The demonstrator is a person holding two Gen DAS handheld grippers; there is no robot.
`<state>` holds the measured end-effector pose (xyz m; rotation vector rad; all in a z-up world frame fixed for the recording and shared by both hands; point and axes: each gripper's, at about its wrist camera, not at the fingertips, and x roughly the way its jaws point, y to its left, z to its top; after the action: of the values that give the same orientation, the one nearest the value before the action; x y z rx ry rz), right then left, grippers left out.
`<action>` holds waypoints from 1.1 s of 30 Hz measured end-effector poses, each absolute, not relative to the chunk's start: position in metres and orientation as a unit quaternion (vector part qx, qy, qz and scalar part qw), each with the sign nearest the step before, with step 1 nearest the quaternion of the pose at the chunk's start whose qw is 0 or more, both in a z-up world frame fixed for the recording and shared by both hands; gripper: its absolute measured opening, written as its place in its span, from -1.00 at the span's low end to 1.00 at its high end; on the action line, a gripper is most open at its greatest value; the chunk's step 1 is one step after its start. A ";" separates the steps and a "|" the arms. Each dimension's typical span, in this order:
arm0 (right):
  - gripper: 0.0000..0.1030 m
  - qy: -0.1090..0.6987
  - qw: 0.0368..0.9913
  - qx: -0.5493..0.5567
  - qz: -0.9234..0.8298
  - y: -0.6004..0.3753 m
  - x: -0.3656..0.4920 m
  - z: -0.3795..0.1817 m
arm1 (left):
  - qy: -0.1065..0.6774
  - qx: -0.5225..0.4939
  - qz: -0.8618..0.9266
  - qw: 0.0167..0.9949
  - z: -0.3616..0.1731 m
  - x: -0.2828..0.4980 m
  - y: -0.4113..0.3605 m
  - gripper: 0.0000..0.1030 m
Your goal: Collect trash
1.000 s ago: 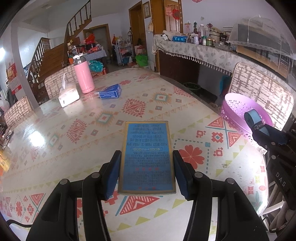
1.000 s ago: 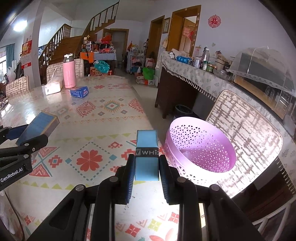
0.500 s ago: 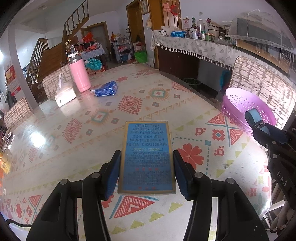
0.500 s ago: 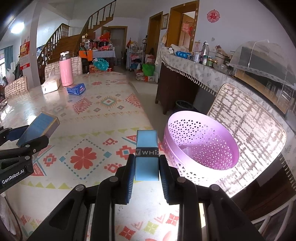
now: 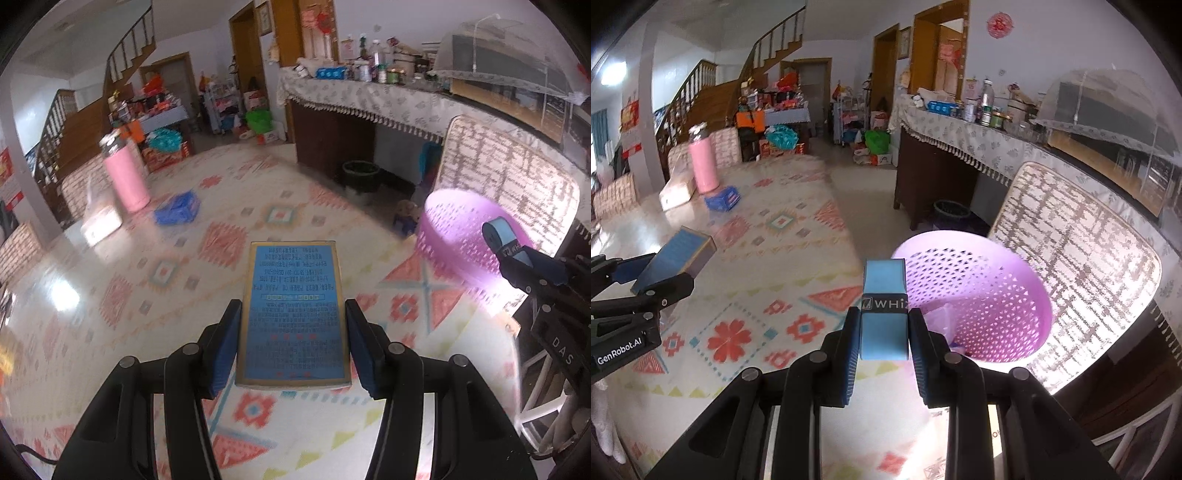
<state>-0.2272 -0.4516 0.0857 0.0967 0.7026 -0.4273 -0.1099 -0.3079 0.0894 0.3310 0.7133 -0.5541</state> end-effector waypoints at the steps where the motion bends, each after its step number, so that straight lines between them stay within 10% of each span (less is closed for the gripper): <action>1: -0.46 0.340 0.915 0.049 -0.213 -0.459 -0.227 0.087 | 0.340 0.160 -0.272 0.886 0.093 -0.108 -0.314 0.04; 26: -0.45 0.376 0.872 0.127 -0.286 -0.608 -0.193 0.064 | 0.362 0.173 -0.424 0.812 0.087 -0.049 -0.518 0.05; 31: -0.42 0.374 0.870 0.166 -0.275 -0.623 -0.190 0.054 | 0.373 0.158 -0.449 0.796 0.077 -0.045 -0.537 0.52; 33: -0.09 0.376 0.866 0.180 -0.276 -0.627 -0.189 0.050 | 0.385 0.154 -0.453 0.789 0.073 -0.045 -0.539 0.52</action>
<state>-0.1885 -0.6269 0.0499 0.3770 0.7868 -0.5787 -0.0445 -0.5394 0.0731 0.3321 0.8282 -0.9750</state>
